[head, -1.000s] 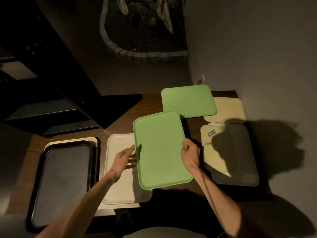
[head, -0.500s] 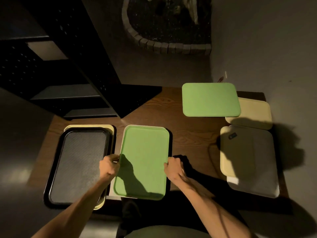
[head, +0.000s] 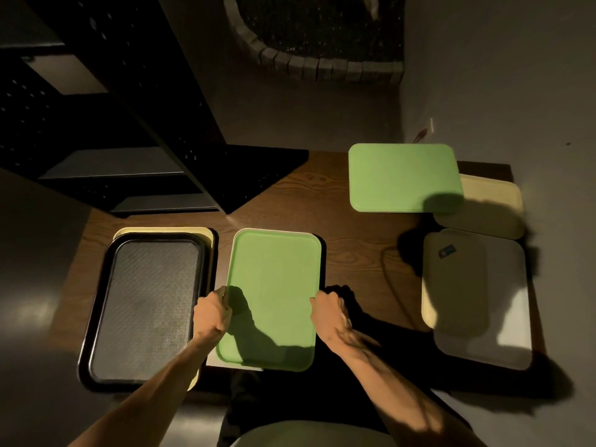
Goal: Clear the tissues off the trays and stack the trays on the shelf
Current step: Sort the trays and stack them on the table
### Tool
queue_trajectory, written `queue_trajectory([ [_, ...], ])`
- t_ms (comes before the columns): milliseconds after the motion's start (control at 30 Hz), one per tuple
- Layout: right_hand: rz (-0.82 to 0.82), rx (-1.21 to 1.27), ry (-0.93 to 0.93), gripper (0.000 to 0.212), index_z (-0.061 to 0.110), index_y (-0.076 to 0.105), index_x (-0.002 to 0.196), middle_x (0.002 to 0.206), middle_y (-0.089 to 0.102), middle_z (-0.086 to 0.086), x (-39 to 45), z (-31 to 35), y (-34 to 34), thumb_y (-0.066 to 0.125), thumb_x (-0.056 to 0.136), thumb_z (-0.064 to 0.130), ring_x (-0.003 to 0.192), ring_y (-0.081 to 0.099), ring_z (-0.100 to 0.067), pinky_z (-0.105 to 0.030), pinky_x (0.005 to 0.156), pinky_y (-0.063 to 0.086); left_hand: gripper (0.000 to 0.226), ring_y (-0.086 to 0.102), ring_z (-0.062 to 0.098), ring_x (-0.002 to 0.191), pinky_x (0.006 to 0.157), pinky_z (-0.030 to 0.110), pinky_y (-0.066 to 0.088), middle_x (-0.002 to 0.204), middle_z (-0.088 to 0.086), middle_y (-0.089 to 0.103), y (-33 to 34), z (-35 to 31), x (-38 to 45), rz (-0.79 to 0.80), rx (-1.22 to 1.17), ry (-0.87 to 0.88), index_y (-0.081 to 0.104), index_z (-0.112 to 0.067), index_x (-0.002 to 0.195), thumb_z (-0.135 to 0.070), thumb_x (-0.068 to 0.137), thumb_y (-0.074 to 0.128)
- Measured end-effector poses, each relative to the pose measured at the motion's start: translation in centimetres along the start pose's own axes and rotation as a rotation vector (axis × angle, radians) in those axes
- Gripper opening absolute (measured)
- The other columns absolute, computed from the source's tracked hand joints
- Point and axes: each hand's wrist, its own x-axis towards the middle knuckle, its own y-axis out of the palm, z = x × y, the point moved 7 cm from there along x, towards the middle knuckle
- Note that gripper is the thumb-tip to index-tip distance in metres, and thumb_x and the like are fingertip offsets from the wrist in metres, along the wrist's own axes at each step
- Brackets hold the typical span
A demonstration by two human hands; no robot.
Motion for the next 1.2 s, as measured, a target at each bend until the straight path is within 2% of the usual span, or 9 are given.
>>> queue_trajectory([
  [367, 0.114, -0.059, 0.029, 0.023, 0.000, 0.062, 0.113, 0.109, 0.063, -0.018, 0.9, 0.5, 0.3, 0.046, 0.097, 0.006, 0.096, 0.064, -0.032, -0.037, 0.073, 0.053, 0.039, 0.068, 0.032, 0.082, 0.078, 0.042, 0.058, 0.098, 0.019, 0.068, 0.6, -1.0, 0.3, 0.054, 0.181, 0.011, 0.043, -0.002, 0.129, -0.001, 0.091, 0.048],
  [467, 0.115, -0.036, 0.036, 0.024, 0.001, 0.061, 0.116, 0.110, 0.062, -0.017, 1.6, 0.4, 0.2, 0.047, 0.098, 0.007, 0.099, 0.062, -0.032, -0.036, 0.075, 0.051, 0.044, 0.067, 0.038, 0.091, 0.083, 0.047, 0.058, 0.104, 0.023, 0.068, 0.5, -0.6, 0.9, 0.038, 0.088, -0.031, 0.050, -0.004, 0.133, 0.002, 0.089, 0.046],
  [600, 0.101, 0.033, 0.079, 0.024, 0.002, 0.061, 0.118, 0.111, 0.061, -0.017, 2.2, 0.0, 0.2, 0.050, 0.099, 0.013, 0.101, 0.062, -0.033, -0.037, 0.079, 0.052, 0.030, 0.063, 0.033, 0.091, 0.092, 0.048, 0.054, 0.100, 0.019, 0.066, 0.0, 0.0, 1.9, 0.051, -0.054, -0.162, 0.066, -0.002, 0.117, -0.001, 0.092, 0.050],
  [667, 0.091, 0.062, 0.110, 0.024, 0.002, 0.061, 0.118, 0.112, 0.063, -0.018, 2.1, -0.1, 0.3, 0.048, 0.101, 0.014, 0.103, 0.062, -0.035, -0.038, 0.080, 0.052, 0.026, 0.062, 0.030, 0.084, 0.088, 0.045, 0.056, 0.099, 0.017, 0.068, -0.1, -0.1, 2.3, 0.060, -0.130, -0.174, 0.068, 0.000, 0.111, 0.000, 0.091, 0.052],
  [800, 0.112, 0.138, 0.173, 0.023, 0.000, 0.061, 0.117, 0.116, 0.062, -0.020, 2.0, -0.1, 0.4, 0.049, 0.099, 0.009, 0.106, 0.062, -0.035, -0.038, 0.083, 0.051, 0.026, 0.067, 0.035, 0.094, 0.082, 0.044, 0.060, 0.110, 0.018, 0.067, -0.3, 0.5, 3.4, 0.087, -0.218, -0.264, 0.069, 0.001, 0.110, 0.003, 0.087, 0.057],
  [900, 0.143, 0.213, 0.172, 0.019, 0.001, 0.064, 0.109, 0.111, 0.064, -0.017, 2.2, -0.5, 0.3, 0.055, 0.098, 0.014, 0.100, 0.064, -0.034, -0.034, 0.074, 0.050, 0.026, 0.067, 0.030, 0.084, 0.075, 0.043, 0.062, 0.104, 0.015, 0.066, -0.6, 0.5, 4.3, 0.171, -0.179, -0.276, 0.066, -0.001, 0.111, 0.001, 0.087, 0.058],
  [967, 0.197, 0.306, 0.191, 0.023, 0.011, 0.066, 0.092, 0.108, 0.065, -0.013, 2.8, -1.0, 0.0, 0.059, 0.095, 0.033, 0.094, 0.067, -0.033, -0.036, 0.079, 0.052, 0.029, 0.064, 0.029, 0.086, 0.077, 0.041, 0.060, 0.104, 0.014, 0.064, -1.0, -0.6, 4.4, 0.185, -0.071, -0.239, 0.061, -0.003, 0.115, -0.003, 0.086, 0.058],
  [1033, 0.214, 0.395, 0.221, 0.038, 0.017, 0.061, 0.074, 0.101, 0.067, -0.012, 3.9, -2.3, -0.2, 0.058, 0.088, 0.052, 0.084, 0.070, -0.030, -0.043, 0.084, 0.056, 0.037, 0.061, 0.032, 0.095, 0.078, 0.041, 0.055, 0.106, 0.013, 0.060, -2.0, -2.8, 4.5, 0.102, 0.011, -0.139, 0.051, -0.007, 0.119, -0.008, 0.083, 0.061],
  [1200, 0.077, 0.452, 0.224, 0.042, 0.012, 0.067, 0.083, 0.096, 0.065, -0.014, 4.4, -4.4, -6.9, 0.050, 0.097, 0.048, 0.088, 0.062, -0.031, -0.032, 0.074, 0.047, 0.055, 0.050, 0.038, 0.109, 0.091, 0.045, 0.048, 0.120, 0.024, 0.049, -2.6, -11.1, 4.9, 0.023, 0.098, 0.180, 0.046, -0.003, 0.129, -0.017, 0.080, 0.068],
])
